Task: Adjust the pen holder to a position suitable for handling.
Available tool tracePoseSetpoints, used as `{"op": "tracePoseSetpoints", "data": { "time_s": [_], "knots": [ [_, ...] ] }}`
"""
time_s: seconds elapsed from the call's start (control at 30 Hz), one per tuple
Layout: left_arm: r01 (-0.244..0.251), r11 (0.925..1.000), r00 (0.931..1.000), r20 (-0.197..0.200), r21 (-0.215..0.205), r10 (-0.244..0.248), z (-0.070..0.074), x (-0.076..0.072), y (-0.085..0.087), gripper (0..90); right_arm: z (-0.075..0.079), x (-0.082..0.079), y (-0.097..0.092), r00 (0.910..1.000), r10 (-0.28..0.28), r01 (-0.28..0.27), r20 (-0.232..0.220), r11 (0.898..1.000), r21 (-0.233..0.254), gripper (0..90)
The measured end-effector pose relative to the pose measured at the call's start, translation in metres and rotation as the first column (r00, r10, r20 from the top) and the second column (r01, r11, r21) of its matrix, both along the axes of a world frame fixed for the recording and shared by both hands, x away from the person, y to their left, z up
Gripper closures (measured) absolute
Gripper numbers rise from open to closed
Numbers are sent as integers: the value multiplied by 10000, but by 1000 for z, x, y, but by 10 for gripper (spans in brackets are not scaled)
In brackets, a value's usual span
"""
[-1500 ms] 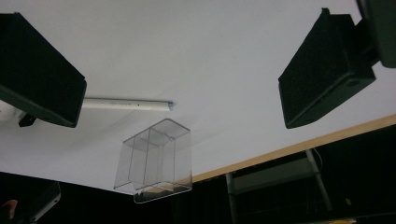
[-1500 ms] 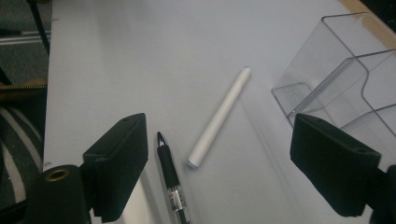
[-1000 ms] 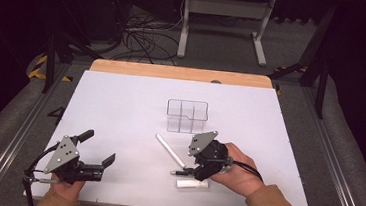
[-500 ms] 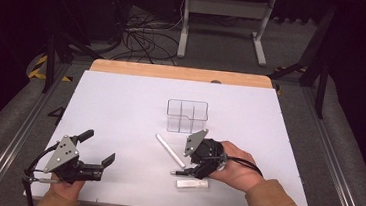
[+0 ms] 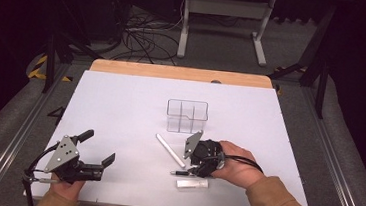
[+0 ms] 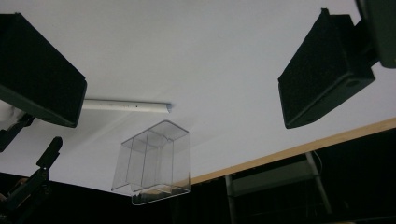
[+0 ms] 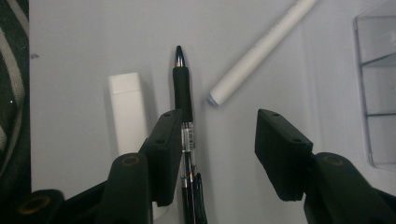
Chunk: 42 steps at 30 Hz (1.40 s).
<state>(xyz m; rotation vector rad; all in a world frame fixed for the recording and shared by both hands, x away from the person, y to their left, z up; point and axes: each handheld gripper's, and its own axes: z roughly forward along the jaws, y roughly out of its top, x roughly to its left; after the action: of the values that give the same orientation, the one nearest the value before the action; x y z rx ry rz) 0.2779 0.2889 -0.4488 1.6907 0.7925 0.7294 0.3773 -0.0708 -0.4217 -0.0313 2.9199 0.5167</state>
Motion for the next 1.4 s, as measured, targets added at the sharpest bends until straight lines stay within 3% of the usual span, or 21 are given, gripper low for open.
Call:
{"op": "tracePoseSetpoints", "data": {
  "time_s": [0.23, 0.5, 0.77, 1.07, 1.13, 1.4],
  "knots": [
    [-14, 10000, 10000, -15, 57, 14, 0, 1, 0, 19, -7, 1, 5, 9996, 262, -267, -97, 9983, -524, 574],
    [-17, 10000, 10000, -17, 9, 17, 0, 1, 1, 19, -16, 2, 9, 9982, 320, -374, -506, 9935, -1079, 600],
    [-25, 10000, 10000, -26, -7, 25, 0, 0, 1, 19, -24, 2, 16, 9972, 532, -610, -526, 9854, -1592, 650],
    [-28, 10000, 10000, -20, 5, 28, -1, 1, 1, 19, -29, 2, 17, 9961, 668, -761, -572, 9807, -1803, 682],
    [-23, 10000, 10000, -14, 7, 23, -1, 1, 1, 19, -31, 1, 18, 9945, 869, -968, -580, 9753, -1984, 716],
    [-44, 10000, 10000, -35, -17, 44, -1, 1, 1, 19, -31, 0, 18, 9920, 1043, -1169, -717, 9722, -2027, 777]
  ]
}}
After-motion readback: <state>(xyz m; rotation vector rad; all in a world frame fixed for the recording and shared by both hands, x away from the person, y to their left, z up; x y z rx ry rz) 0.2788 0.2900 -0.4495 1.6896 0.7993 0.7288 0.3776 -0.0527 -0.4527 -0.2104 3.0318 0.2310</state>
